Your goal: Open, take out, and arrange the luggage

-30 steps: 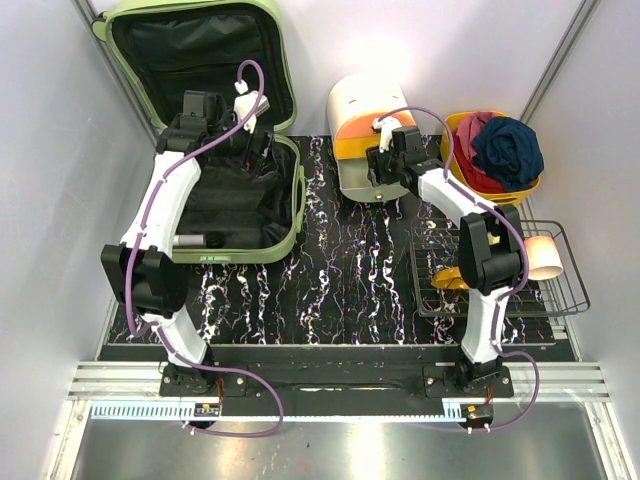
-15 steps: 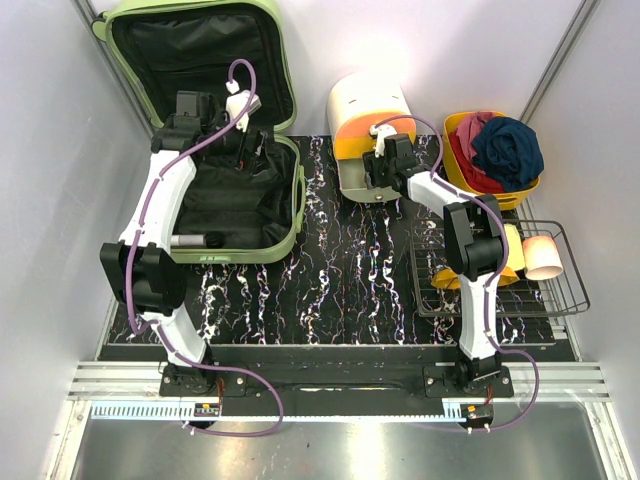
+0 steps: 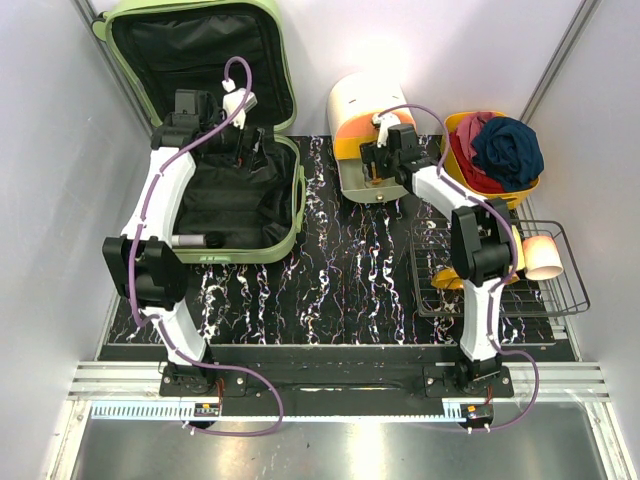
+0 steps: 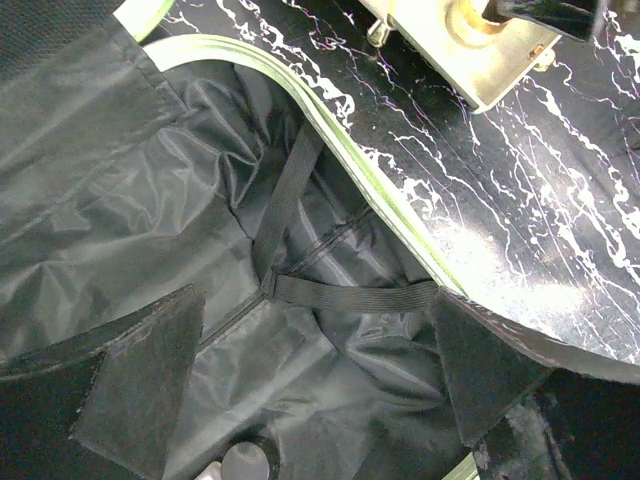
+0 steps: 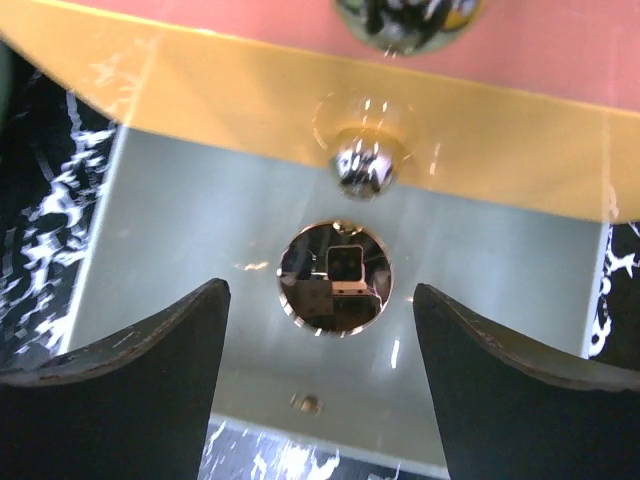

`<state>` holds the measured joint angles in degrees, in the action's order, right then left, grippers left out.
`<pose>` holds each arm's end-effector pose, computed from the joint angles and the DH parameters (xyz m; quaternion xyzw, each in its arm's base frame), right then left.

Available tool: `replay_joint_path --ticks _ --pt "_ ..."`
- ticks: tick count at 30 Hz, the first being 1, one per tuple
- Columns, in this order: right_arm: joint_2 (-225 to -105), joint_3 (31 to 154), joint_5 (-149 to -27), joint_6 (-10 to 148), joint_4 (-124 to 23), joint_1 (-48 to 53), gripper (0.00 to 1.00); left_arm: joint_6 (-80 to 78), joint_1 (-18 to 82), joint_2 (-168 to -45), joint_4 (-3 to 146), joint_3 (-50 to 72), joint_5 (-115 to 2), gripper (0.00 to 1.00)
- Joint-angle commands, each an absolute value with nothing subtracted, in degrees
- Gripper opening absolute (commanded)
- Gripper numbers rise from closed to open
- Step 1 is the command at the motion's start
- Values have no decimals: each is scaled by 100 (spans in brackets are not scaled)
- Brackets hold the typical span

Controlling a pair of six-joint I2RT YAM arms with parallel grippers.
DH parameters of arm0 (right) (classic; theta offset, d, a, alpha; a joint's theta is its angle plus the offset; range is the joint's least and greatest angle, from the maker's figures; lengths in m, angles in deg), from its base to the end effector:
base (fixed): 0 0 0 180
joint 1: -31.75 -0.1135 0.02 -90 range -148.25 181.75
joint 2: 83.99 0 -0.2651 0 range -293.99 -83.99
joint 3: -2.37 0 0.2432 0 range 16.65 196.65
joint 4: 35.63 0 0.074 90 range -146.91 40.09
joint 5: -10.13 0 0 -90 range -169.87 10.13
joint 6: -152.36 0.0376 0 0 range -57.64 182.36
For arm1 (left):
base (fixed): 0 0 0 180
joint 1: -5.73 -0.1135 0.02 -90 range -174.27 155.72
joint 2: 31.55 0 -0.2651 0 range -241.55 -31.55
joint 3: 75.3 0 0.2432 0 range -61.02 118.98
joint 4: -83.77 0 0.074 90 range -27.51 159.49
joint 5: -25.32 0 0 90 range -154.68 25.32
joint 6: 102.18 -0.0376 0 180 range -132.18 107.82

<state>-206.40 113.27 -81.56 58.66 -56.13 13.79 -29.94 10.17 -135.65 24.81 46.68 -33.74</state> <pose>0.4706 0.1537 0.2296 -0.1713 0.8576 0.0730 0.4793 0.3934 -0.0499 0.3755 0.2773 0.8396 -0.1949 0.4245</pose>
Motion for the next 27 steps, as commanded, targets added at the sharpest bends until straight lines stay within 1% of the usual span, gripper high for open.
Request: replay_joint_path --ticks 1,3,4,5,6,7,9,10,12,17,18,24,27 --pt "-19379 10948 -8592 5893 -5896 1347 81 -2582 785 -13509 2757 4990 -3199 99" --pt "-19123 10589 -8839 5919 -6273 1338 78 -2414 635 -13491 2757 4964 -3040 99" --pt "-18895 10456 -8918 5937 -6414 1338 75 -2326 582 -13465 2757 4885 -3005 99" --pt "-18780 10306 -9023 5955 -6581 1338 74 -2299 416 -13413 2757 4832 -2970 99" --pt "-18666 9992 -9067 5963 -6634 1346 73 -2290 353 -13369 2757 4762 -2970 99" --pt "-18482 9841 -9103 5964 -6661 1347 69 -2290 231 -13333 2757 4631 -2970 99" --pt "-18375 9498 -9112 6016 -6731 1347 65 -2264 125 -13245 2766 4498 -2961 99" --pt "-18366 9435 -9103 6042 -6749 1338 63 -2203 29 -13219 2757 4402 -2952 99" --pt "-18409 9374 -9103 6147 -6793 1347 56 -2150 -51 -13184 2757 4331 -2935 99" --pt "-18831 9426 -9059 6201 -6548 1347 43 -1930 -297 -13131 2836 4094 -2882 98" --pt "-18910 9461 -9024 6210 -6495 1338 38 -1921 -324 -13131 2836 4050 -2890 98" --pt "-19393 9724 -8716 6201 -5889 1347 36 -2333 -500 -12973 2696 3689 -2882 97" --pt "-19657 9961 -8620 6192 -5634 1346 36 -2913 -596 -13069 2135 3741 -2960 95"
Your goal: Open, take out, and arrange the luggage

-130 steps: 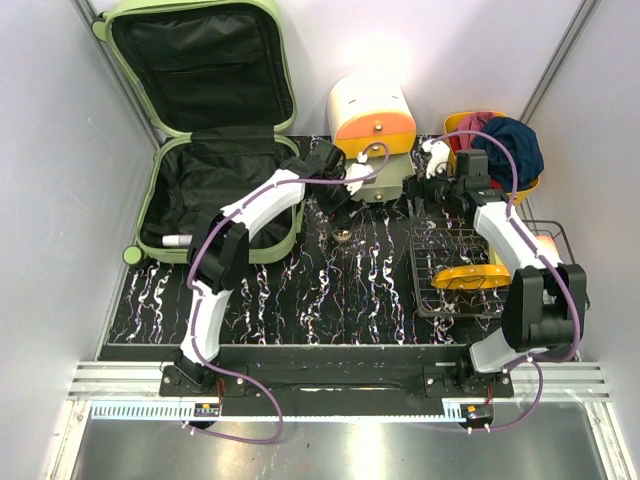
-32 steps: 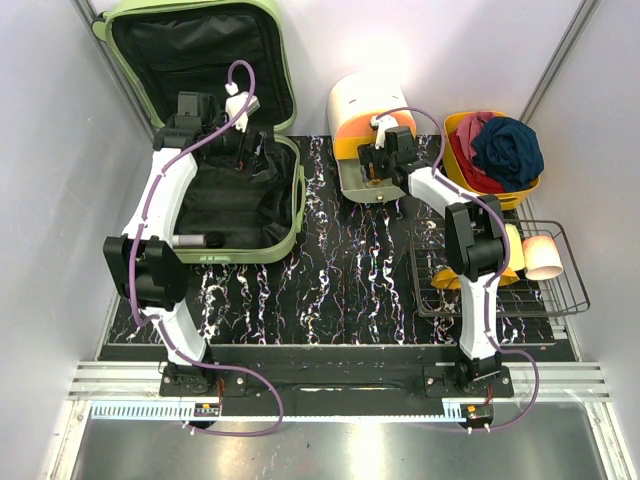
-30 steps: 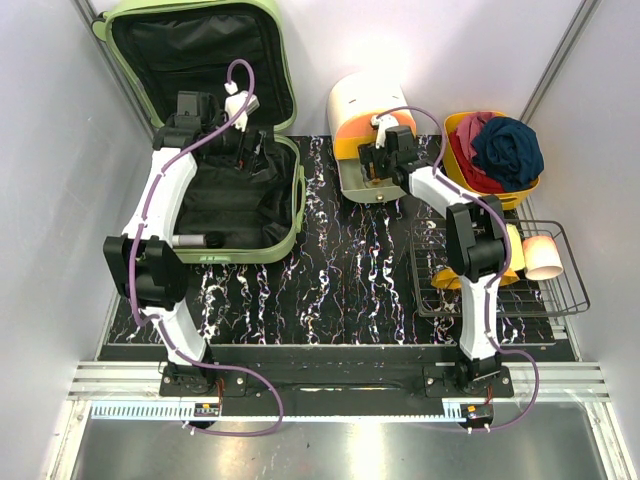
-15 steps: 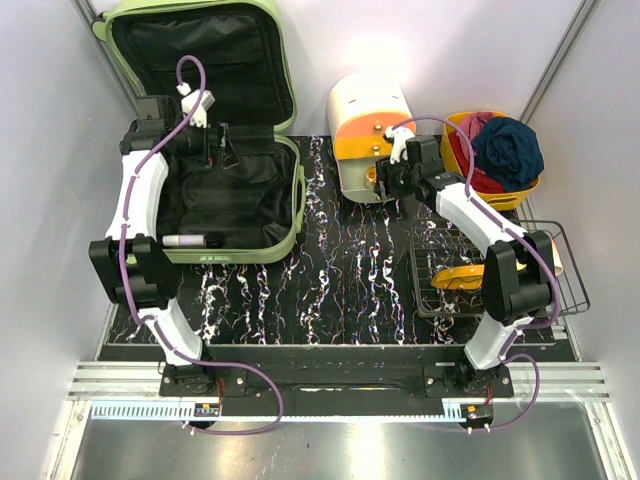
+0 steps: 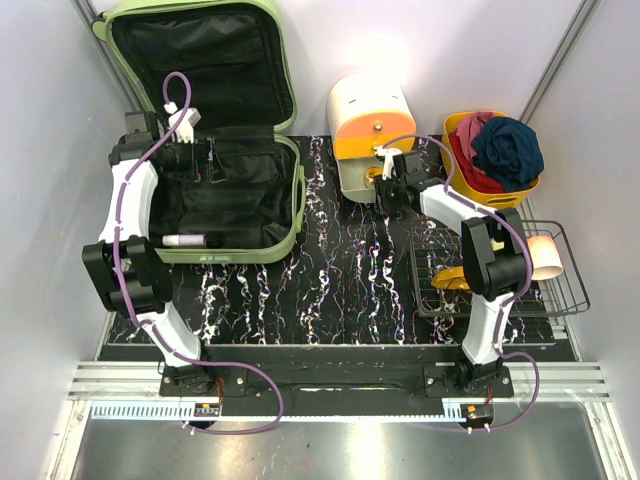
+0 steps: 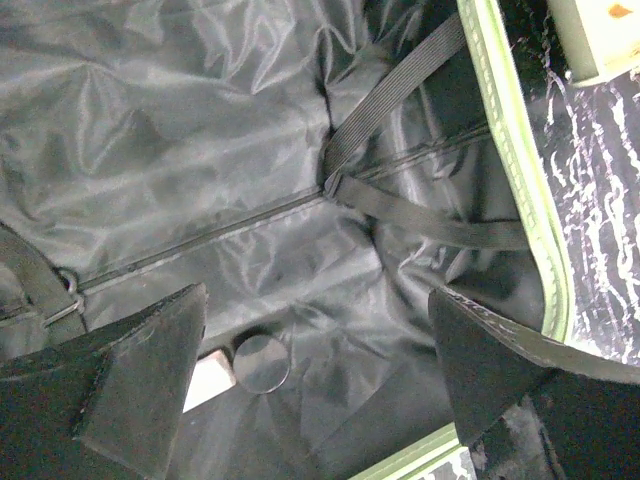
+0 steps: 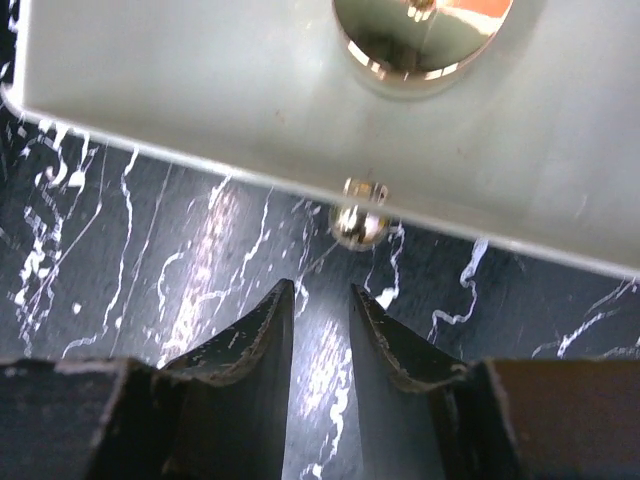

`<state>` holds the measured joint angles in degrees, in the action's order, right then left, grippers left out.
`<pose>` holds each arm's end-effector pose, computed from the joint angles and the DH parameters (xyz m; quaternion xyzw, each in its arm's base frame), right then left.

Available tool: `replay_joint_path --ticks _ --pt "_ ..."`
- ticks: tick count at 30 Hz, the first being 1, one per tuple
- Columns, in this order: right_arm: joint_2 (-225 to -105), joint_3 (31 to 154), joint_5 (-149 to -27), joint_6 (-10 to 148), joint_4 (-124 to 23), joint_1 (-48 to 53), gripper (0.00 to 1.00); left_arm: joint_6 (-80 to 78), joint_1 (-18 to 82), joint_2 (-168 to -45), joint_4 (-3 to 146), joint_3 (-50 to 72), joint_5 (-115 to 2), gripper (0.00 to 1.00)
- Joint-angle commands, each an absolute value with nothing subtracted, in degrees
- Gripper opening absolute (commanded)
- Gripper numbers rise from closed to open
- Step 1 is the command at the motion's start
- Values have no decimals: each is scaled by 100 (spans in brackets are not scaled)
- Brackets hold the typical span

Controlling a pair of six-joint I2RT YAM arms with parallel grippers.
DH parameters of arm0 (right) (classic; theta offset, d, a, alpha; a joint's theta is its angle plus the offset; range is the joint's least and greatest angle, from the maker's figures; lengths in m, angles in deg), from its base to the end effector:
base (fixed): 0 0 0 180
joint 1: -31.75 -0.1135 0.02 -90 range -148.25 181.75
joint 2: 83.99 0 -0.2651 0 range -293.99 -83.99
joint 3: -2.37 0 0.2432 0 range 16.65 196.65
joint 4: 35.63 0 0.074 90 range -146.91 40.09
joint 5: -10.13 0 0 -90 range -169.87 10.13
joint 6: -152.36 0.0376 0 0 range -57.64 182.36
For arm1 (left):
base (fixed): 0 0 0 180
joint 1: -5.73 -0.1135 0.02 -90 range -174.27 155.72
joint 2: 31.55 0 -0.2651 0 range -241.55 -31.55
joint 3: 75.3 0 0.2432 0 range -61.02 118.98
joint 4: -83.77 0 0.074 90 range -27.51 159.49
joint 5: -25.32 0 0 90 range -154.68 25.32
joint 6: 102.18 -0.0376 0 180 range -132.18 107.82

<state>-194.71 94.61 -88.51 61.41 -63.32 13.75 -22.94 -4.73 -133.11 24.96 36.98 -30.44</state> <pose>0.3991 0.1356 0.2042 -0.1800 0.9079 0.1243 0.3577 0.3798 0.0486 0.3403 0.1076 0.8922 -0.2073 0.3866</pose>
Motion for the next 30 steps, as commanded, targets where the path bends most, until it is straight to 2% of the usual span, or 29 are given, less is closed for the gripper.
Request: replay_joint_path --ticks 1,11,12,19,25,30 --pt "-19780 10023 -8602 6175 -5590 1338 36 -3288 -657 -13096 1759 3759 -3013 95" --pt "-20413 10797 -8277 6034 -5045 1347 38 -5963 -719 -13043 -117 2960 -3917 95" --pt "-20483 10858 -8199 6034 -4687 1338 42 -6225 -711 -13104 -91 2559 -4206 96" --pt "-20537 10692 -8040 6130 -3648 1347 50 -5859 -658 -13648 831 2221 -4674 87" --pt "-20616 10744 -8013 6192 -3471 1347 52 -5683 -439 -14140 1798 1984 -5228 78" --pt "-20546 10718 -8031 6175 -3480 1347 52 -5482 -289 -14554 2237 2045 -5299 66"
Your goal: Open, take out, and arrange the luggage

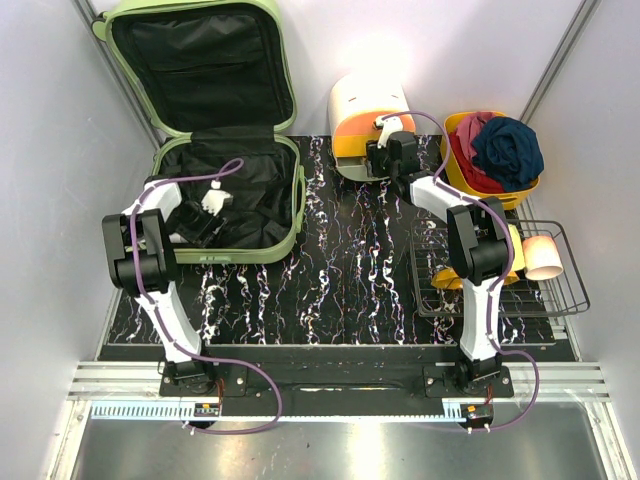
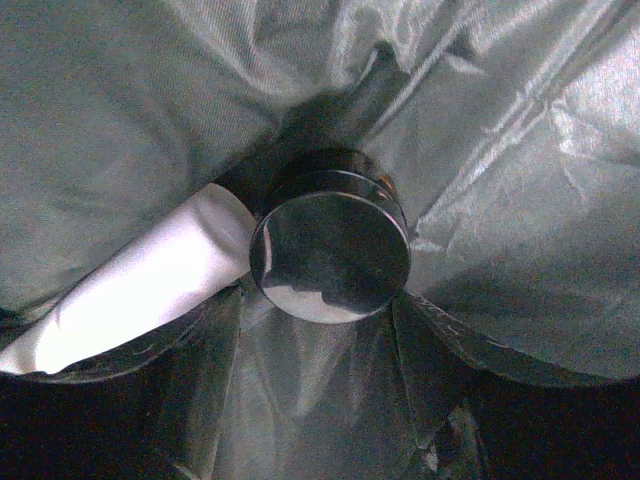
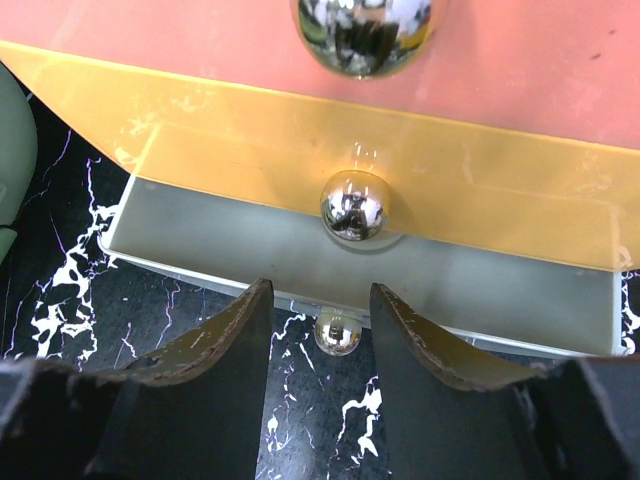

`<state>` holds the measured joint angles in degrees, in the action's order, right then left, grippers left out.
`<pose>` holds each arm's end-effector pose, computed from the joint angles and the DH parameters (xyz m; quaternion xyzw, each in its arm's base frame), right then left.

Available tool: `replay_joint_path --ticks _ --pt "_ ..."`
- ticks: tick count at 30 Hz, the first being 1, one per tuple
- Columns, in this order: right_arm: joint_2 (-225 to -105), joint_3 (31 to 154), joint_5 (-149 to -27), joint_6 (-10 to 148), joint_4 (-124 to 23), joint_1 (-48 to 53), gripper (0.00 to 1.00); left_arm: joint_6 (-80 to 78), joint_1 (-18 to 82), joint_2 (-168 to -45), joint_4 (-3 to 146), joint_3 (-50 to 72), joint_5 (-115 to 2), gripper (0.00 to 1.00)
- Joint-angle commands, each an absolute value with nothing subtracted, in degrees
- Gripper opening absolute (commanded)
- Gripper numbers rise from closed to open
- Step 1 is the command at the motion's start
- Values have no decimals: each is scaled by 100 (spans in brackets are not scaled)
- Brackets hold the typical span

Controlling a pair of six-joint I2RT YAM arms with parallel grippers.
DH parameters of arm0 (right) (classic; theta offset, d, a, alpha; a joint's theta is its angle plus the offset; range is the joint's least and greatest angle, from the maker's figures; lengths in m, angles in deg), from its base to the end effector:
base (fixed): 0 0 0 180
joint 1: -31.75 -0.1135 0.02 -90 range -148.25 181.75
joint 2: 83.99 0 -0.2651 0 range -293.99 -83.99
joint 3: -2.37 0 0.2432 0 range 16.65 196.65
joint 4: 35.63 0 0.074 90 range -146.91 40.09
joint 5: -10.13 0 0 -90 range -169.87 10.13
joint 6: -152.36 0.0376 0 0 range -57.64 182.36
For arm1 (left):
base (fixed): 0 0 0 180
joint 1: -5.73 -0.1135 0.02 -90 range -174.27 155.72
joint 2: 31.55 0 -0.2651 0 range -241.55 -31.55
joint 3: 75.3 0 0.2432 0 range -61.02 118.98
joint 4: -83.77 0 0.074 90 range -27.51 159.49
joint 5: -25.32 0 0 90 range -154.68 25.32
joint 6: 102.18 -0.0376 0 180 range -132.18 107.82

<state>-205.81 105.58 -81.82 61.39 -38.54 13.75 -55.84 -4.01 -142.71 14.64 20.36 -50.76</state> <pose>0.4695 0.1539 0.2202 -0.1457 0.8137 0.0972 0.5543 0.3567 0.0521 0.1857 0.2947 0.9468 -0.0872 0.0959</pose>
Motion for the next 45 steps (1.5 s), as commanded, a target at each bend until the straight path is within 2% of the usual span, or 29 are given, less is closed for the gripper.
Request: replay_joint_path --ticks 1,8,14,16,17,19,20,22,23,27,30,34,41,45 --pt "-20528 10718 -8066 6174 -3488 1355 52 -5402 -280 -14624 2317 2054 -5264 64" --pt "-20335 10560 -8154 6148 -3576 1347 52 -4366 -289 -14371 2853 2511 -4115 42" --pt "-20211 10454 -8198 6201 -3647 1347 52 -3697 -298 -14221 3513 3010 -4138 20" --pt "-20185 10428 -8198 6192 -3656 1347 52 -3766 -298 -14221 3469 3161 -4139 18" --pt "-20176 10419 -8189 6183 -3656 1347 52 -3854 -298 -14212 3408 3292 -4156 20" --pt "-20124 10410 -8224 6140 -3690 1347 53 -4336 -306 -14221 2882 3538 -4182 30" --pt "-20097 10393 -8224 6078 -3699 1355 54 -4486 -341 -14221 2645 3766 -4226 40" --pt "-20010 10340 -8259 6025 -3726 1355 55 -4820 -455 -14203 2126 3891 -4200 49" --pt "-19948 10314 -8277 6016 -3743 1355 55 -5248 -586 -14195 1715 3969 -4191 59" --pt "-19807 10235 -8435 6016 -3910 1364 57 -6770 -745 -14370 368 4172 -4428 75" --pt "-19772 10199 -8505 6008 -3980 1355 60 -7562 -877 -14475 -46 4006 -4823 79" --pt "-19772 10260 -8637 5981 -4086 1373 64 -8073 -974 -14642 163 3751 -5157 80" --pt "-19912 10682 -8760 6174 -4692 1504 71 -9048 -974 -15011 892 3180 -5141 77" --pt "-19930 10814 -8743 6201 -4894 1575 72 -9067 -948 -15249 1051 3240 -5000 72"
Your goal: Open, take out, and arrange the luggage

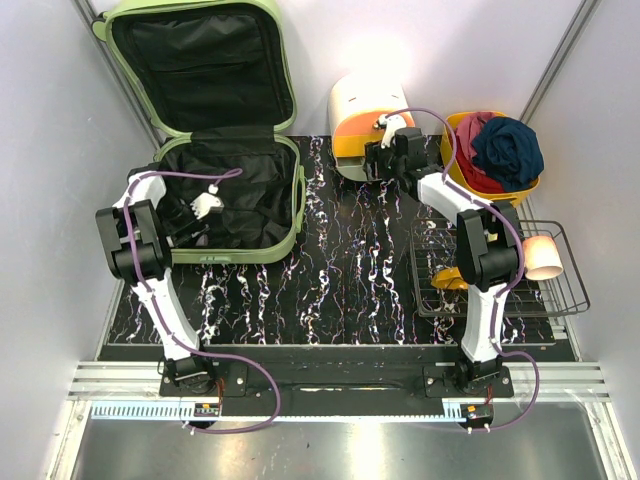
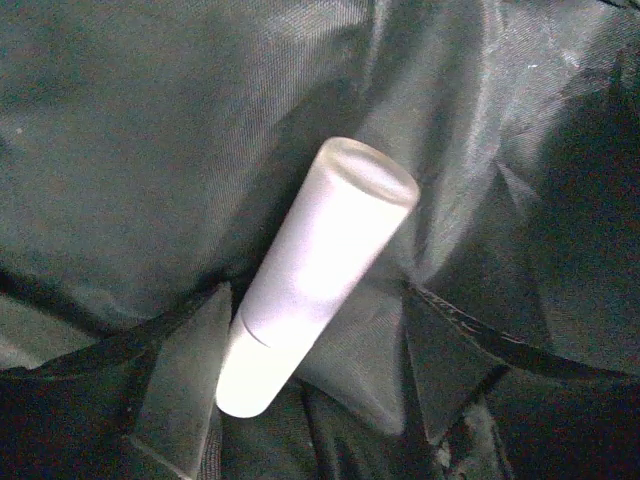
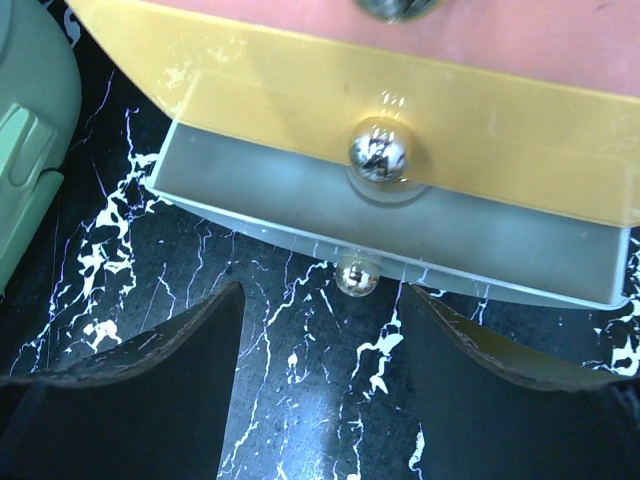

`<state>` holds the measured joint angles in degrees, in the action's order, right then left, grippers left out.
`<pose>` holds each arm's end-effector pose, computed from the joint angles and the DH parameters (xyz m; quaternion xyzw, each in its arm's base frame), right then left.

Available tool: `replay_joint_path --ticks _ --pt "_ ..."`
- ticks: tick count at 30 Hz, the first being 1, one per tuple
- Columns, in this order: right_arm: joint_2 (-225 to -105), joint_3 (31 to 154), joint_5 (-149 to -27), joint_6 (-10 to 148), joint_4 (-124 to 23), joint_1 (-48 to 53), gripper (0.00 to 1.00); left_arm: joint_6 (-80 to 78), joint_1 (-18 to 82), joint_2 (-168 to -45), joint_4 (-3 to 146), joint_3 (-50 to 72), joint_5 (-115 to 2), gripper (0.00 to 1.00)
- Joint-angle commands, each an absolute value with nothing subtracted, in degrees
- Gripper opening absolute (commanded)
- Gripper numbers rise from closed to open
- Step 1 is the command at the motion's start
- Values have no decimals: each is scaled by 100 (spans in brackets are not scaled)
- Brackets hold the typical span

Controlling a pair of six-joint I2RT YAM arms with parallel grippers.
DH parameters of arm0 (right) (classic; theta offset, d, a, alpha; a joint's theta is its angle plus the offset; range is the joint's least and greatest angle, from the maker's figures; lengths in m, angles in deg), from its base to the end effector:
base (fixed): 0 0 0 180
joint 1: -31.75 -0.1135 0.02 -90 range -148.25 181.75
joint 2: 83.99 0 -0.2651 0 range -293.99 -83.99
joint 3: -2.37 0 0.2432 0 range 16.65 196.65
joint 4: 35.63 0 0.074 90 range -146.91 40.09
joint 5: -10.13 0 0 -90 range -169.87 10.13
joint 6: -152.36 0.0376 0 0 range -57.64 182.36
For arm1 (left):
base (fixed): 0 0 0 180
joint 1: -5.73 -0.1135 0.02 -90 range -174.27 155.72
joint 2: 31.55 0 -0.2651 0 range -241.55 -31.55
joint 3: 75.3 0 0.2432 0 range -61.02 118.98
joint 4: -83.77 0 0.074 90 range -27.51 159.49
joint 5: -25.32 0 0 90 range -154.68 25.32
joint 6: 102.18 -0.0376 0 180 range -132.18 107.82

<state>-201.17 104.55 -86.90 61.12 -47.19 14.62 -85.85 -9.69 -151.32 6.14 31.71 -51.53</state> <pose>0.4531 0.1445 0.2366 -0.1673 0.8330 0.1242 0.5125 0.3764 0.0949 0.1793 0.4832 0.8680 -0.0840 0.0779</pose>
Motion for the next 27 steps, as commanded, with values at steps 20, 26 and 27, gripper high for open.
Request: replay_joint_path --ticks 20,26,27 --pt "-19816 10683 -8663 6693 -4473 1619 73 -6553 -790 -14572 973 4761 -3084 9" --pt "-19816 10735 -8296 7052 -4298 1654 76 -6018 -544 -14458 1130 4735 -2812 5" --pt "-19842 10762 -8216 7280 -4297 1654 76 -5869 -509 -14449 1209 4709 -2698 4"
